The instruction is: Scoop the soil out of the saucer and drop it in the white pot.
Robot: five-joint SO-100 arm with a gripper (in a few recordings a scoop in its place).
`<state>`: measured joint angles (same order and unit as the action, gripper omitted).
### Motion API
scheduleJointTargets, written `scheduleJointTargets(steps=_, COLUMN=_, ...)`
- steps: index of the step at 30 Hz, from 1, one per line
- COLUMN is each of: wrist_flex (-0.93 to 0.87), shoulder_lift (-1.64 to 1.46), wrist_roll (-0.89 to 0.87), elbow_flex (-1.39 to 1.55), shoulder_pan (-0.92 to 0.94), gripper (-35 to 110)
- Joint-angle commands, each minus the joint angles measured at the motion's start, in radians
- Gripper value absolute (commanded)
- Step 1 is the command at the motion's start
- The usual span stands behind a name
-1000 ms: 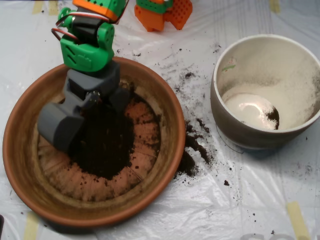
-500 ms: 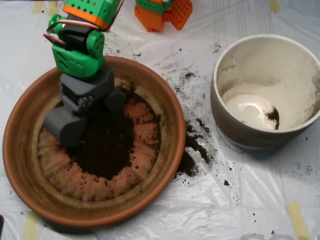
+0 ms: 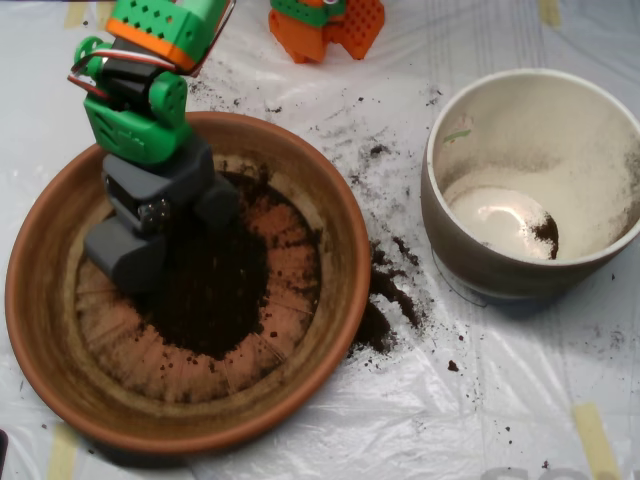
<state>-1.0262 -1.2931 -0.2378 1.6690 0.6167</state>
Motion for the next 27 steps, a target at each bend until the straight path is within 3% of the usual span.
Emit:
scheduleJointTargets(steps=1, wrist_flex=-0.028, shoulder_lift=0.002, wrist_roll=-0.008, elbow_flex=-0.06, shoulder_pan=0.04, gripper=24)
scheduleJointTargets(steps=10, wrist_flex=-0.037, shoulder_lift=-0.008, wrist_roll=-0.006, elbow_flex=-0.046, shoulder_pan=0.015, gripper=0)
scheduleJointTargets(steps=27, wrist_flex=-0.15, shoulder_lift=-0.308, wrist_roll=0.008, elbow_flex=-0.032, shoulder_pan=-0.115, gripper=-1)
